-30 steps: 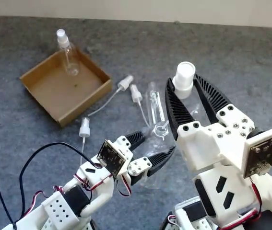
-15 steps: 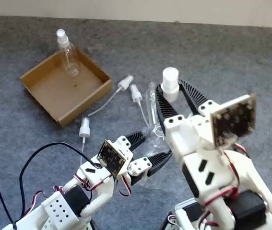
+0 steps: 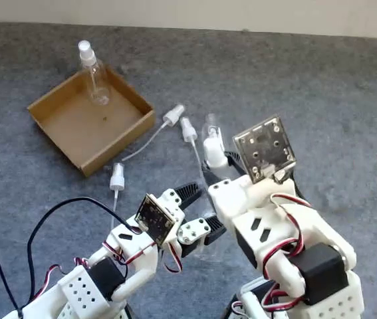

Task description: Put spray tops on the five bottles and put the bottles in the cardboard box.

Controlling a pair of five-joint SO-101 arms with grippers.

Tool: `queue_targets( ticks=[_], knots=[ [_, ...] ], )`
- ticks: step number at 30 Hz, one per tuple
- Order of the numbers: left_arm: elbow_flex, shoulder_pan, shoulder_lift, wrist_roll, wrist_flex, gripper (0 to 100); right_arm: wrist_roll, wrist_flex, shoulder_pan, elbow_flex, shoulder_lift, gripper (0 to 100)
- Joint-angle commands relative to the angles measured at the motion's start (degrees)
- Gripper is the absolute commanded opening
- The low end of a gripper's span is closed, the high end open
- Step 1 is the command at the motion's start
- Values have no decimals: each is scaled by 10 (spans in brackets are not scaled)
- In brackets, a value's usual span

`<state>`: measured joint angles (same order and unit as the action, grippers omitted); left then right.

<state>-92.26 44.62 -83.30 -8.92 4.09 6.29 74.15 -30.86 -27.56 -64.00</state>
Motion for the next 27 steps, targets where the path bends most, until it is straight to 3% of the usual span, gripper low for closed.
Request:
queue_targets(
  ticks=[1, 9, 13, 27],
  knots=[
    [13, 5, -7, -4, -15, 45, 8, 13, -7, 8, -5, 11],
    [13, 5, -7, -4, -15, 45, 57, 40, 17, 8, -5, 120],
    [13, 5, -7, -4, -15, 45, 56, 41, 51, 8, -9, 122],
    [21, -28, -7, -4, -15, 45, 60, 52, 49, -38, -102, 128]
  ],
)
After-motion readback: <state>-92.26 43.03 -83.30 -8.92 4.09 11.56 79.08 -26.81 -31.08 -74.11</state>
